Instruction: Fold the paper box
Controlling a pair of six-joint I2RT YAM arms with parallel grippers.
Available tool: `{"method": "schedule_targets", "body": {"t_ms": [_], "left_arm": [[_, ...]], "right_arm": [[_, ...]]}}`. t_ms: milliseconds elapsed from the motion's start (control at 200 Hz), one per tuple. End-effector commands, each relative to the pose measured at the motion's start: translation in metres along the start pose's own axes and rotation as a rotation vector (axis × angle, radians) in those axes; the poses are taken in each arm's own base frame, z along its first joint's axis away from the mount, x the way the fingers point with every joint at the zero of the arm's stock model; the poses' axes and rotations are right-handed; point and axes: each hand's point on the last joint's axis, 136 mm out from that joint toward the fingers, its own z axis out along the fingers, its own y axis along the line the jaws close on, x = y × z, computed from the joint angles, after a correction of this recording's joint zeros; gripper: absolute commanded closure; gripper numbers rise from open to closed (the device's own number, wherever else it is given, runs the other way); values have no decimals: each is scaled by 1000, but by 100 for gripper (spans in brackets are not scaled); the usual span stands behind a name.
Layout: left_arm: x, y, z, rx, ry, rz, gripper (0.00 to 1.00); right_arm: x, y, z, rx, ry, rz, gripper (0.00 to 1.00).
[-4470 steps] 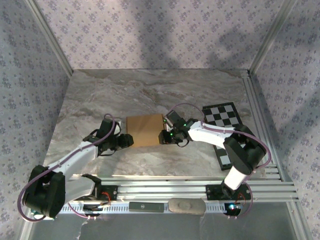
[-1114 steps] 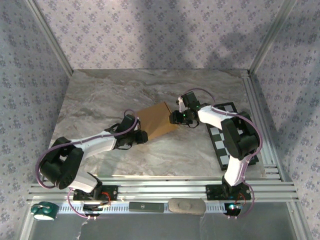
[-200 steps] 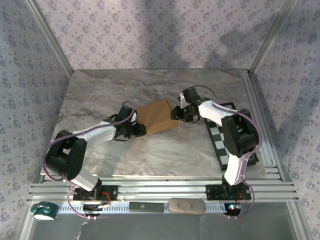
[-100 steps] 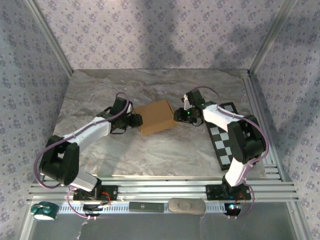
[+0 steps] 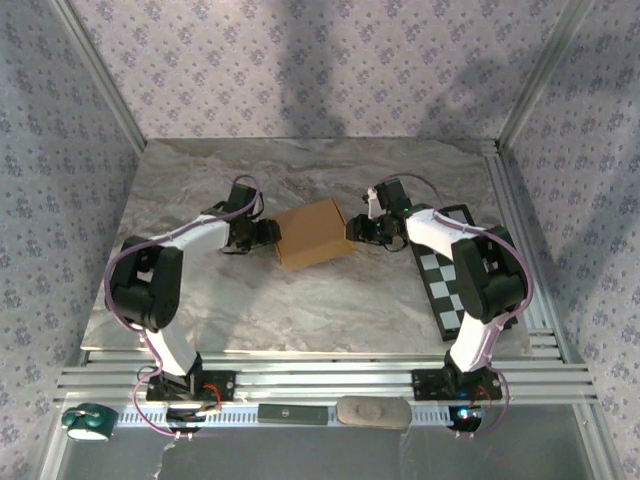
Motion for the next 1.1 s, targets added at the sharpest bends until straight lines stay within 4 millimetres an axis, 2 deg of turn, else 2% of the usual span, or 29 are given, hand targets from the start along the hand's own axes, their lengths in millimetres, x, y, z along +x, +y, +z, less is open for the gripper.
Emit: {"method": "schedule_targets", "body": {"t_ms": [0, 115, 280, 430, 495, 550, 630, 760, 830, 884, 984, 1094], "left_arm": [[-10, -5, 3, 25, -5, 8, 43], [-3, -3, 11, 27, 24, -10, 46], [4, -6, 15, 64, 28, -63, 51], [7, -11, 12, 96, 21, -109, 52], [8, -13, 13, 104, 26, -123, 54], [10, -14, 13, 110, 30, -132, 55], [8, -16, 6, 119, -2, -131, 54], [6, -24, -30, 62, -80, -47, 46], [19, -31, -43, 40, -90, -4, 45], [35, -36, -46, 55, -86, -13, 45], [61, -48, -47, 143, -118, -79, 42], [65, -57, -46, 243, -144, -137, 41]], "right_arm": [[2, 5, -12, 25, -51, -38, 54], [10, 7, -34, 25, -156, -33, 51], [40, 22, -46, -78, -190, 29, 45], [64, 63, -36, -217, -179, 163, 36], [72, 84, -30, -274, -184, 189, 35], [74, 94, -27, -277, -188, 186, 35], [68, 91, -32, -229, -230, 160, 35], [50, 62, -49, -58, -272, 61, 37], [41, 46, -53, 5, -271, 42, 37], [38, 37, -51, -14, -261, 78, 37], [37, 40, -46, -103, -240, 143, 36], [45, 52, -41, -177, -236, 216, 35]]}}
